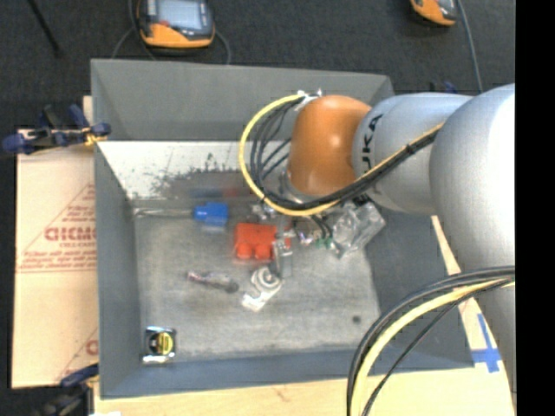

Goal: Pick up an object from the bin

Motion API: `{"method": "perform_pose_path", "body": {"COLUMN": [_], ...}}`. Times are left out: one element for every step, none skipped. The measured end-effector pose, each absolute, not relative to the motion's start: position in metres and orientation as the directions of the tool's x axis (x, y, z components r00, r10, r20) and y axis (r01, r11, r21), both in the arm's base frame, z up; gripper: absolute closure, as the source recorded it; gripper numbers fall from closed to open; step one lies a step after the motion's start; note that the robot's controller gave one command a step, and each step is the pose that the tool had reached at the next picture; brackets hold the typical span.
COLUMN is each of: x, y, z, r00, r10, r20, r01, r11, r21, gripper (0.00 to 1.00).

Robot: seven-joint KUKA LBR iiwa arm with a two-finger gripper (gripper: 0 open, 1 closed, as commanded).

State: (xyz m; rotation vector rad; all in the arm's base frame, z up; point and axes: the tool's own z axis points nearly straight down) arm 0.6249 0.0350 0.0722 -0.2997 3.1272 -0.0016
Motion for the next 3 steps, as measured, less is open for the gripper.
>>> {"method": "perform_pose_path", "body": {"x": [0.629, 0.622, 0.63], "y": [0.036, 0.031, -0.01], "z": [0.081, 0.193, 0.268], "r00": [-0.982, -0.977, -0.835], "r10": [-0.188, -0.211, -0.549], "r20": [-0.007, -0.012, -0.009], "r01": [-0.188, -0.211, -0.549], "r11": [0.982, 0.977, 0.836], "r21": [-0.001, -0.004, -0.007], "gripper": [1.0, 1.0, 1.0]}}
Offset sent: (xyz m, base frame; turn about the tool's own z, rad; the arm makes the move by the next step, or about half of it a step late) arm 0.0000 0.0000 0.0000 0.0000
